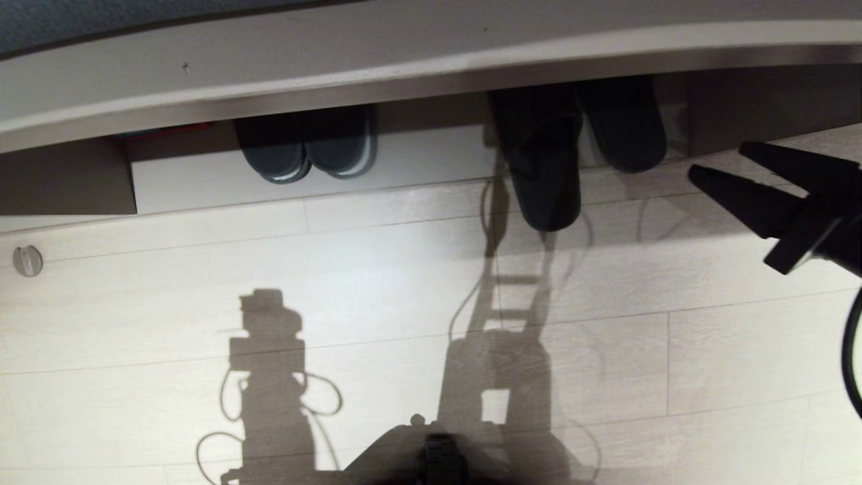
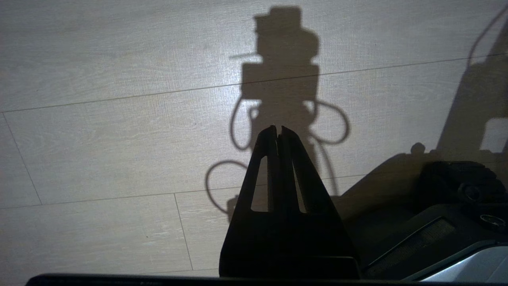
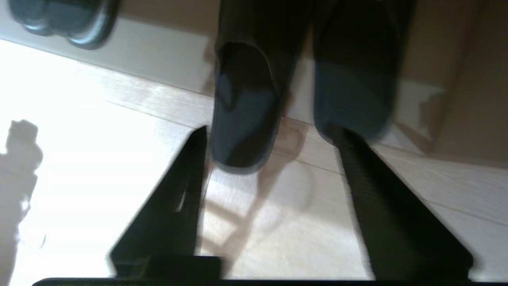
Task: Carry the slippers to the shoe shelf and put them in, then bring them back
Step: Pick up the slippers in the shoe cabinet
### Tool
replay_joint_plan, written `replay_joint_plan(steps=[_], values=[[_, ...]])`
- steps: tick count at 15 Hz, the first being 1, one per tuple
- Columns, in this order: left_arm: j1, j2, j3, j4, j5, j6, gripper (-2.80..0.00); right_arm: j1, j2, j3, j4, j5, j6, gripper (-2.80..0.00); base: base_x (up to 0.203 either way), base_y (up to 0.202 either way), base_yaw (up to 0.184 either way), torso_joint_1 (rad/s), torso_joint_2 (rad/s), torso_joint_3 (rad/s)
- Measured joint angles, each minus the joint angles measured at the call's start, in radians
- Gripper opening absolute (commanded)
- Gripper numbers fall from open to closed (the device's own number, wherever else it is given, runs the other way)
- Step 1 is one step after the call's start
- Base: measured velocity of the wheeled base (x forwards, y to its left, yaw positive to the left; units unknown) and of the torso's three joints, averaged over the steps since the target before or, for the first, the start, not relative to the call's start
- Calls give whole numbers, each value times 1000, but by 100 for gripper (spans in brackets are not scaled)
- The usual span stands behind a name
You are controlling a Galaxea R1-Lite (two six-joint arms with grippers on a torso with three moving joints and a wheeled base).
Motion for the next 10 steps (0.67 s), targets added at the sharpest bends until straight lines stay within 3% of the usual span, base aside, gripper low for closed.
replay_joint_plan(steps=[5,10], values=[[-1,0,0,0,0,0,-280,-20,-319,36,253,1,5,-280,0,0,0,0,0,0],[0,0,0,0,0,0,-280,-86,-558,97,420,2,53,-280,0,0,0,0,0,0]])
